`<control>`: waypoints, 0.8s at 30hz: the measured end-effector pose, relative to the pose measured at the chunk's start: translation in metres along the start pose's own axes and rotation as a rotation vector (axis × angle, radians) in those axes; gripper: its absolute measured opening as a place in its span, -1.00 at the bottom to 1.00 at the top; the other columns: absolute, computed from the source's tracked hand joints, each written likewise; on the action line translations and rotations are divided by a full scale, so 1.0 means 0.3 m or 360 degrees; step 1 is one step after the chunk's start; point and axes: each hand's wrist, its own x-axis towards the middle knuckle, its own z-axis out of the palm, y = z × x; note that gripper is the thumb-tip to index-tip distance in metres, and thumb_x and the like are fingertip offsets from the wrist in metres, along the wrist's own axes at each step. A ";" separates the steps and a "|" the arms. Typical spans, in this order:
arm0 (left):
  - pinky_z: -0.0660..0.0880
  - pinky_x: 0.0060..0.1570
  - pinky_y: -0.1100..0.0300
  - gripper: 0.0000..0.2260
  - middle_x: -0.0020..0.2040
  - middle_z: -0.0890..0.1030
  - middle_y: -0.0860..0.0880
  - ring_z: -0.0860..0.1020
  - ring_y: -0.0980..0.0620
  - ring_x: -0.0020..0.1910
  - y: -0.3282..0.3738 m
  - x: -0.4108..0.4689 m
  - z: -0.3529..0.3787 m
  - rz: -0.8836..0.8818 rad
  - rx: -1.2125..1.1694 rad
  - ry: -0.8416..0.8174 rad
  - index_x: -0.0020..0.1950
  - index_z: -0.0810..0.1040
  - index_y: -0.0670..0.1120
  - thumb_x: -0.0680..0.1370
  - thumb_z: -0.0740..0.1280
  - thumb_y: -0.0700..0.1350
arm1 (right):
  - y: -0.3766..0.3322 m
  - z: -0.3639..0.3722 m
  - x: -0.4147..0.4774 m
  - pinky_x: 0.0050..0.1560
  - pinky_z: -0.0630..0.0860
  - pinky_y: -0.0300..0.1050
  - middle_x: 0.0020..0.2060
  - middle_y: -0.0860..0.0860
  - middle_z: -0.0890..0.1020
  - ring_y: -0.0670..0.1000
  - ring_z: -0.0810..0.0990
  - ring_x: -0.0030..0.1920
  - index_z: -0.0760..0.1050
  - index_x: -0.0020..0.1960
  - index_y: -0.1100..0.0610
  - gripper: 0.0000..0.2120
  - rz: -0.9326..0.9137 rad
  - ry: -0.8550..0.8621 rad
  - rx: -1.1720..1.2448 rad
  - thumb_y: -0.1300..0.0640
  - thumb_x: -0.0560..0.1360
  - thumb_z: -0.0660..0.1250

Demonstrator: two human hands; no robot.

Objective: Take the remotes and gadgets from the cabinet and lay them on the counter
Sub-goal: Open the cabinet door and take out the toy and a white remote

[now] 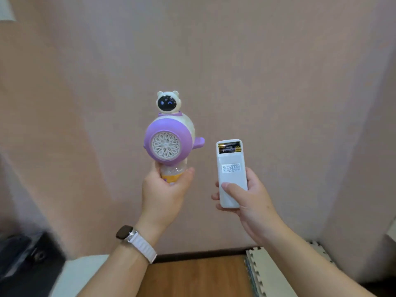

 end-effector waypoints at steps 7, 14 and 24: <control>0.44 -0.32 0.14 -0.79 -0.35 0.60 0.10 0.46 0.06 -0.40 0.113 -0.242 0.532 -0.0097 -0.0204 -0.0333 -0.10 0.57 0.05 0.34 0.50 0.02 | -0.113 -0.545 -0.202 -0.23 0.58 -0.06 -0.08 0.11 0.64 0.09 0.69 -0.16 0.48 0.17 0.03 -0.71 -0.0027 0.0351 -0.0100 0.28 0.51 0.35; 0.56 -0.18 -0.05 -0.68 -0.23 0.66 0.12 0.56 0.10 -0.30 0.249 -0.461 0.944 -0.0180 -0.0332 -0.0673 -0.02 0.56 0.05 0.28 0.49 0.07 | -0.246 -0.931 -0.444 -0.22 0.63 -0.01 -0.03 0.16 0.63 0.22 0.69 -0.13 0.47 0.13 0.06 -0.73 -0.0098 0.0775 -0.0287 0.36 0.51 0.31; 0.55 -0.14 0.04 -0.73 -0.19 0.68 0.03 0.56 0.08 -0.26 0.337 -0.726 1.406 -0.0204 -0.0536 -0.1310 0.01 0.56 0.11 0.34 0.47 0.04 | -0.309 -1.299 -0.737 -0.03 0.63 0.24 -0.07 0.06 0.67 0.19 0.67 -0.06 0.50 -0.01 -0.15 -0.71 -0.0103 0.1453 -0.0536 0.12 0.32 0.37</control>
